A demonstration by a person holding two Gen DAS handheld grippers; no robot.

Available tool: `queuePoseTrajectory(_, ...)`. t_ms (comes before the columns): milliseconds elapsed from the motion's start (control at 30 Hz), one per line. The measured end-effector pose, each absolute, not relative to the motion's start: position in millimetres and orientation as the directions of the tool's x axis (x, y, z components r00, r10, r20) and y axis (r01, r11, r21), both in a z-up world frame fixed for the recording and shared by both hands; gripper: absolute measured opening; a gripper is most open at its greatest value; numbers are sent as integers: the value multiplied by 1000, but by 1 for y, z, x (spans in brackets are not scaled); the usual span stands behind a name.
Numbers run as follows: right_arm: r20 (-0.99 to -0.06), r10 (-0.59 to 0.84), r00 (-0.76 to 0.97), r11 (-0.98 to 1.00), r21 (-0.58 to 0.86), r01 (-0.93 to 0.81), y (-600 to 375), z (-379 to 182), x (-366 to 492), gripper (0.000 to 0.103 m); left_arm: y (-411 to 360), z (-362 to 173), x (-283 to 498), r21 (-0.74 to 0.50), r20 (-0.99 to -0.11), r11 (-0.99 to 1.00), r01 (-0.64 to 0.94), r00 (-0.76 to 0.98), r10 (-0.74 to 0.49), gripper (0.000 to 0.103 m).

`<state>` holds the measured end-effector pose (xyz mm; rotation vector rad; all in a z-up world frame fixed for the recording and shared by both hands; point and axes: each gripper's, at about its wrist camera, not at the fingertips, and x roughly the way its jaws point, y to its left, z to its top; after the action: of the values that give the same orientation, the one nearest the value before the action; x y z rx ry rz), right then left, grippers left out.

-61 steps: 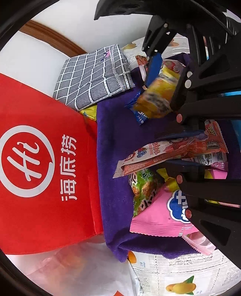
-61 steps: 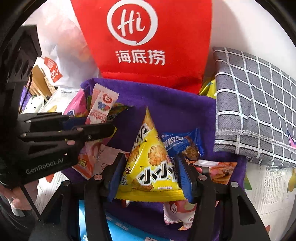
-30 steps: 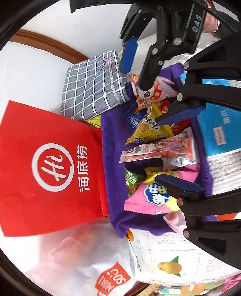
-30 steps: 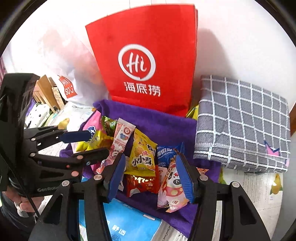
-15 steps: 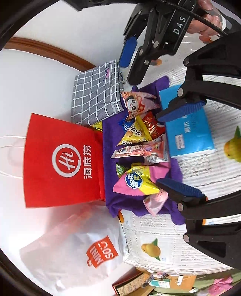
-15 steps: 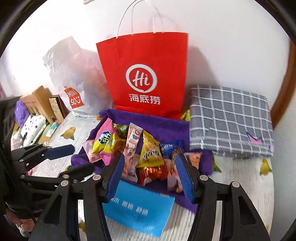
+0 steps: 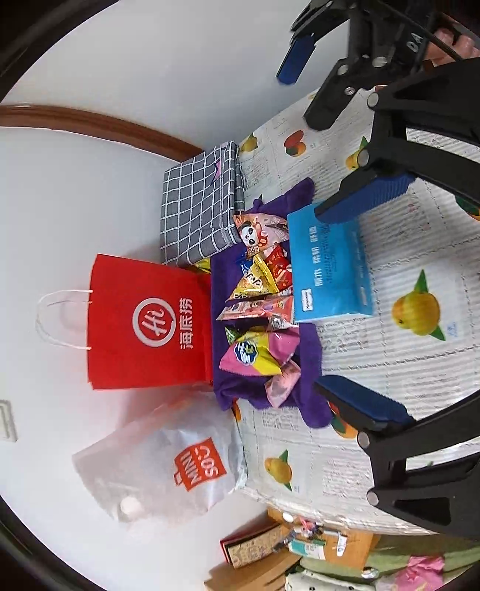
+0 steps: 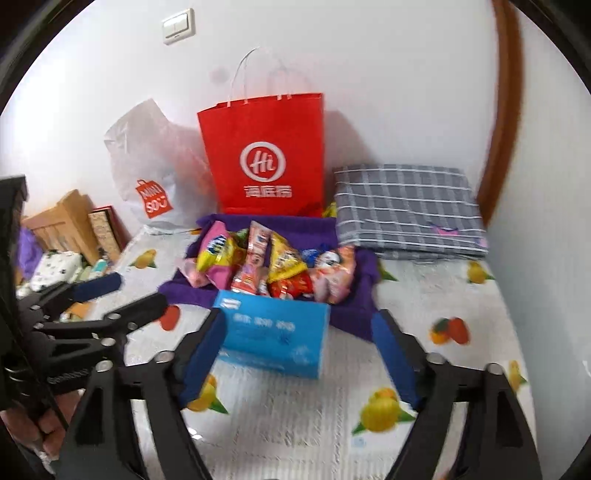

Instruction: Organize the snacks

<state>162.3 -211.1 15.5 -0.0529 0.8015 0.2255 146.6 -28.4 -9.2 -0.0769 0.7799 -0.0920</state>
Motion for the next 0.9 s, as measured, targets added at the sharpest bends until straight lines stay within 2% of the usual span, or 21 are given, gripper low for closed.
queuePoseTrajectory(67, -706, 153, 692, 979, 13, -203, -213, 17, 145, 88, -31, -8, 134, -105, -695, 993, 53, 710, -111, 92)
queuePoseTrajectory(167, -696, 137, 704, 984, 12, -179, -217, 19, 124, 95, -34, -8, 117, -98, -691, 994, 42, 716, -98, 92)
queuePoseTrajectory(300, -691, 112, 714, 988, 0, -155, -220, 22, 99, 99, -36, -7, 94, -88, -687, 995, 35, 722, -86, 93)
queuePoseTrajectory(600, -690, 118, 714, 990, 24, -140, -233, 17, 60, 101, -37, 3, 44, -24, -638, 999, -21, 770, 1, 93)
queuePoseTrajectory(900, -661, 145, 737, 988, 57, -144, -238, 27, 31, 101, -36, 9, 19, -14, -612, 999, -29, 790, 14, 93)
